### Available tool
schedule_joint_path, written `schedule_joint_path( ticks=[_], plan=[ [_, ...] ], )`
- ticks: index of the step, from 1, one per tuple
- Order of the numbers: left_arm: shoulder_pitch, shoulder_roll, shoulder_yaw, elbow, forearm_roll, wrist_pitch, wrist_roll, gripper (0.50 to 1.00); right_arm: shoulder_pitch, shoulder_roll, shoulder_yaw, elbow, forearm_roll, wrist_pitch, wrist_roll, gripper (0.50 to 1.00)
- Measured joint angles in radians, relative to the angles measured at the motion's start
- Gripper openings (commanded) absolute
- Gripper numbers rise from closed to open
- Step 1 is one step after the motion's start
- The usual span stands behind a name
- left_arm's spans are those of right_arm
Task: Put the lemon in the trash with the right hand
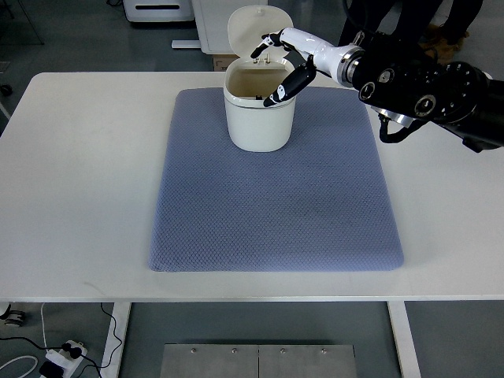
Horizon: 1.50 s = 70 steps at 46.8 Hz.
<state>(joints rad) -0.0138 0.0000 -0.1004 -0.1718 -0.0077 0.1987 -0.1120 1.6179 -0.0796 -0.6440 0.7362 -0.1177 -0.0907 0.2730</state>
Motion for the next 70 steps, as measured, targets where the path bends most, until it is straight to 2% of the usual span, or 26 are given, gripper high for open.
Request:
schedule_joint_path(
  ticks=[28, 40, 47, 58, 70],
  plan=[
    [0.000, 0.000, 0.000, 0.000, 0.000, 0.001, 0.001, 1.000, 0.004, -0.012, -0.002, 0.006, -0.002, 0.003, 0.004, 1.000],
    [0.000, 0.000, 0.000, 0.000, 0.000, 0.000, 0.000, 1.000, 0.012, -0.051, 0.000, 0.055, -0.005, 0.027, 0.012, 1.000],
    [0.000, 0.000, 0.000, 0.000, 0.000, 0.000, 0.000, 1.000, 0.021, -0.107, 0.003, 0.120, -0.009, 0.041, 0.024, 1.000],
    [0.000, 0.000, 0.000, 0.000, 0.000, 0.000, 0.000, 1.000, 0.056, -0.258, 0.010, 0.268, -0.013, 0.043, 0.054, 1.000],
    [0.000, 0.000, 0.000, 0.000, 0.000, 0.000, 0.000, 1.000, 0.015, -0.401, 0.107, 0.307, -0.010, 0.043, 0.057, 1.000]
  ],
)
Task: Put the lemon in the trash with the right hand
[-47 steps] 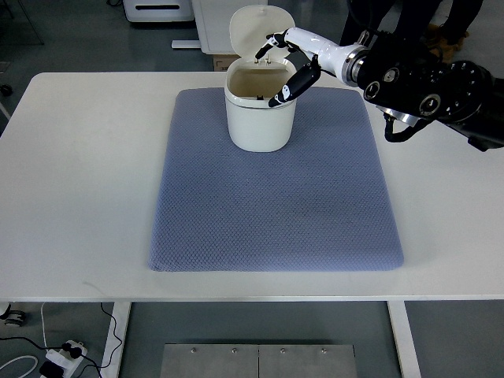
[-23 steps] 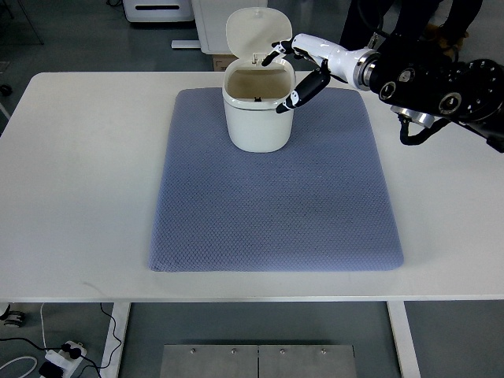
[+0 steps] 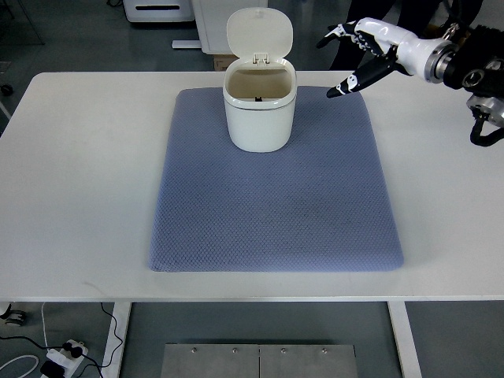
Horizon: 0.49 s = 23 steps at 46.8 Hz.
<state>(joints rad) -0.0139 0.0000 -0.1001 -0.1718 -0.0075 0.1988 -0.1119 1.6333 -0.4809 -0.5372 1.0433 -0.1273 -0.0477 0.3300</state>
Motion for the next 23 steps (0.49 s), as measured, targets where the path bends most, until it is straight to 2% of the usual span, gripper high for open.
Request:
schedule_joint_path(
  ticks=[7, 16, 23],
  plan=[
    [0.000, 0.000, 0.000, 0.000, 0.000, 0.000, 0.000, 1.000, -0.090, -0.053, 0.125, -0.002, 0.009, 0.010, -0.008, 1.000],
    [0.000, 0.000, 0.000, 0.000, 0.000, 0.000, 0.001, 1.000, -0.245, -0.063, 0.307, -0.033, 0.015, 0.009, -0.015, 1.000],
    [0.000, 0.000, 0.000, 0.000, 0.000, 0.000, 0.001, 1.000, -0.380, -0.046, 0.465, -0.131, 0.054, 0.008, -0.084, 1.000]
  ],
)
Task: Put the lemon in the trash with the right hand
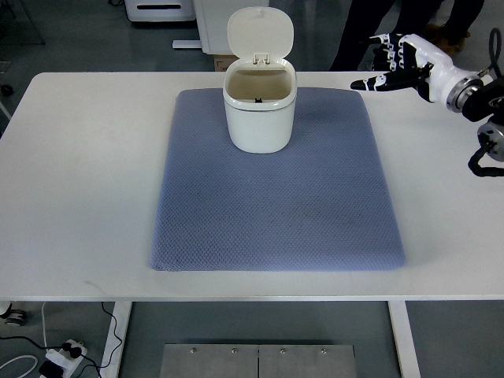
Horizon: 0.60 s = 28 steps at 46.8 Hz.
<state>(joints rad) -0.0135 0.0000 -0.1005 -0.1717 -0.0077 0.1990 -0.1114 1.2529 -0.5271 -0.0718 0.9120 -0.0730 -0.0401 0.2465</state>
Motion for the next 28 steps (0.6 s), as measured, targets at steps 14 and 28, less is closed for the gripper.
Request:
schedule_joint_path(
  ticks=[14, 28],
  plan=[
    [0.000, 0.000, 0.000, 0.000, 0.000, 0.000, 0.000, 1.000, -0.134, 0.116, 0.200, -0.223, 0.033, 0.002, -0.044, 1.000],
    [0.000, 0.000, 0.000, 0.000, 0.000, -0.001, 0.000, 1.000, -0.230, 0.179, 0.403, -0.296, 0.057, 0.001, -0.103, 1.000]
  ],
)
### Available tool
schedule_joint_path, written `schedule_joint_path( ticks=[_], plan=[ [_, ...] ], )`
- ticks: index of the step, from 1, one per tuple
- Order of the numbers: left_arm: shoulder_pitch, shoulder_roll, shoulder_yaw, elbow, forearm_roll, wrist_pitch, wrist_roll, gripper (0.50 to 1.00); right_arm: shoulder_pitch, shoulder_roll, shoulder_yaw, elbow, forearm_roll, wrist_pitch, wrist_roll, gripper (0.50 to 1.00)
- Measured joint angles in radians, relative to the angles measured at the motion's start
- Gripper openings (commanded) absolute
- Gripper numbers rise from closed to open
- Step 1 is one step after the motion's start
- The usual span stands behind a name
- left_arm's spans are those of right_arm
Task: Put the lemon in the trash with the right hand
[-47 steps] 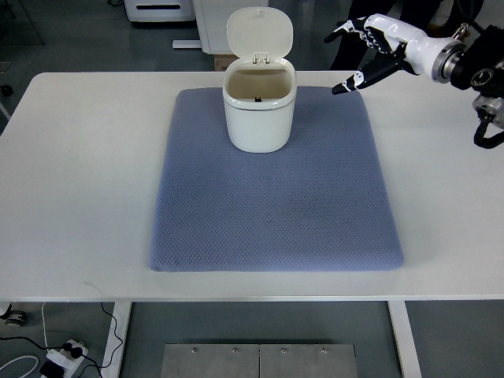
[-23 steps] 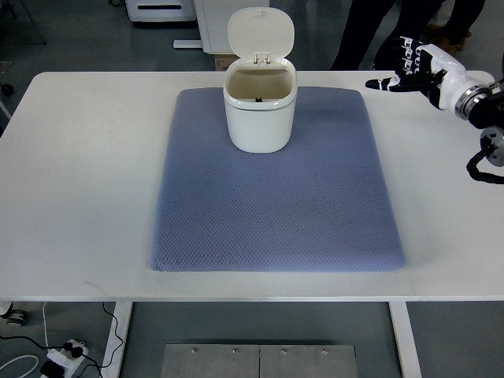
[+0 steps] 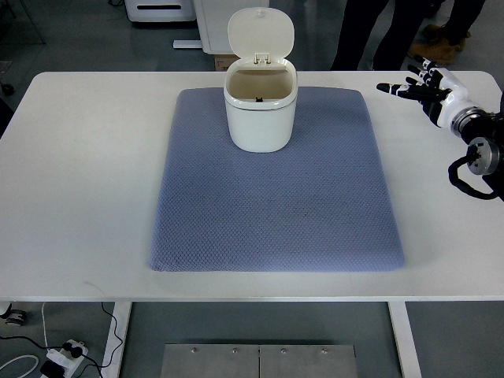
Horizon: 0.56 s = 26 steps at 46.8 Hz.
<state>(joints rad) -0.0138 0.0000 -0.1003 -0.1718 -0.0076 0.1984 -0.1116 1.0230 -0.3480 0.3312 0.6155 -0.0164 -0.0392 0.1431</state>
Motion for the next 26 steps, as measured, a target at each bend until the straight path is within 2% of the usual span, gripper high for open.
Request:
schedule_joint_path(
  ticks=[9, 26],
  plan=[
    [0.000, 0.000, 0.000, 0.000, 0.000, 0.001, 0.000, 1.000, -0.018, 0.036, 0.048, -0.039, 0.042, -0.001, -0.009, 1.000],
    [0.000, 0.000, 0.000, 0.000, 0.000, 0.000, 0.000, 1.000, -0.038, 0.051, 0.049, -0.045, 0.052, -0.002, -0.010, 1.000]
  ],
)
